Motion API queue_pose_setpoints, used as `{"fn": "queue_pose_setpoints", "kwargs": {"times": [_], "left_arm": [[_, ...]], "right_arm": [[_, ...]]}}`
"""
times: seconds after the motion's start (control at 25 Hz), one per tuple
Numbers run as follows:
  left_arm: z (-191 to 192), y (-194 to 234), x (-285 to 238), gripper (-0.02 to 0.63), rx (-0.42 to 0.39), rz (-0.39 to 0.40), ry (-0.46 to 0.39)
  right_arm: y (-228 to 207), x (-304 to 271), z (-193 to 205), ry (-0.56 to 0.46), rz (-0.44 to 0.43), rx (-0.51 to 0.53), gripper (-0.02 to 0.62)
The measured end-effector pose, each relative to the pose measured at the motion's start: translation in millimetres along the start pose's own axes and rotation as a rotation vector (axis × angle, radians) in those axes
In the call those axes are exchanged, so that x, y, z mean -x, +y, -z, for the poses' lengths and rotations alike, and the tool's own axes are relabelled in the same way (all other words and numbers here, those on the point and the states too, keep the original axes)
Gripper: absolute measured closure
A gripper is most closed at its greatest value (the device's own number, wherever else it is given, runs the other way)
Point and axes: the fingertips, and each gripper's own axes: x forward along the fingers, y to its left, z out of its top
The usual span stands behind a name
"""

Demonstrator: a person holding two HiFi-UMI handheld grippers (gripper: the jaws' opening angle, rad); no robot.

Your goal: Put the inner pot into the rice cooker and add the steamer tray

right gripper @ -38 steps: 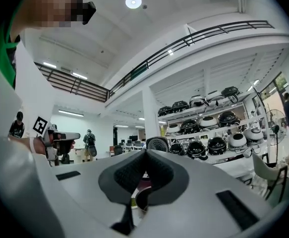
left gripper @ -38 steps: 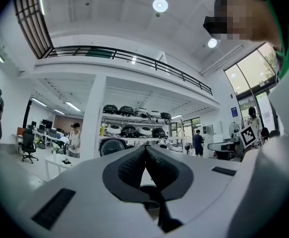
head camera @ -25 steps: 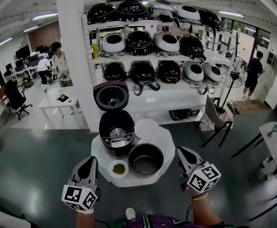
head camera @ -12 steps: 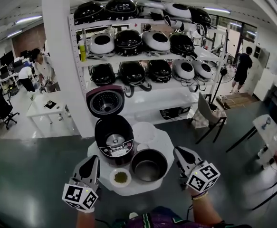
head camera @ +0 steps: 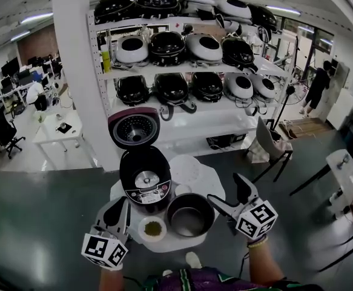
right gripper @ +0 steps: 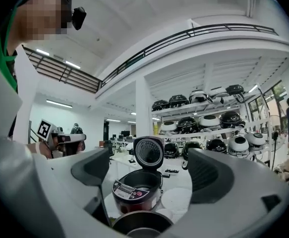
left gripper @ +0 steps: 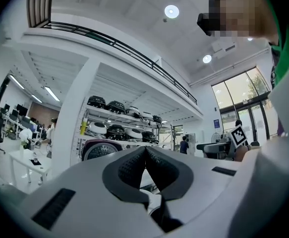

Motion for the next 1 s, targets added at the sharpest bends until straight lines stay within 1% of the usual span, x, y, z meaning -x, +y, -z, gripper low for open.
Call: {"fn": "queue_pose_setpoints", "kwargs": {"times": [0.12, 0.32, 0.56, 0.68, 0.84, 1.0], "left_arm": [[3.4, 2.6, -9.7, 0.584, 0.013, -0.020, 0.006], [8.3, 3.8, -27.2, 0.584, 0.010, -0.032, 0.013], [37.8, -0.5, -45.7, 0.584, 0.022, -0.052, 0.034], [46.4, -3.2, -53.9, 0.584, 0.024, -0.069, 0.049], [56.0, -7.4, -62.9, 0.584, 0.024, -0.097, 0.070], [74.0, -10.7, -65.5, 0.584, 0.020, -0.122, 0.094]], "right_arm": [[-8.4, -11.8, 11.7, 0.040, -0.013, 0.004, 0.087], [-26.0, -35.7, 41.6, 0.116, -0.035, 0.020, 0.083], [-50.7, -55.2, 109.7, 0.240, -0.071, 0.001, 0.083], [-58.8, -63.3, 140.9, 0.302, -0.096, -0.006, 0.083], [-71.0, -72.1, 177.6, 0.376, -0.121, 0.006, 0.083], [-80.0, -78.7, 219.6, 0.437, -0.143, 0.019, 0.084]]}}
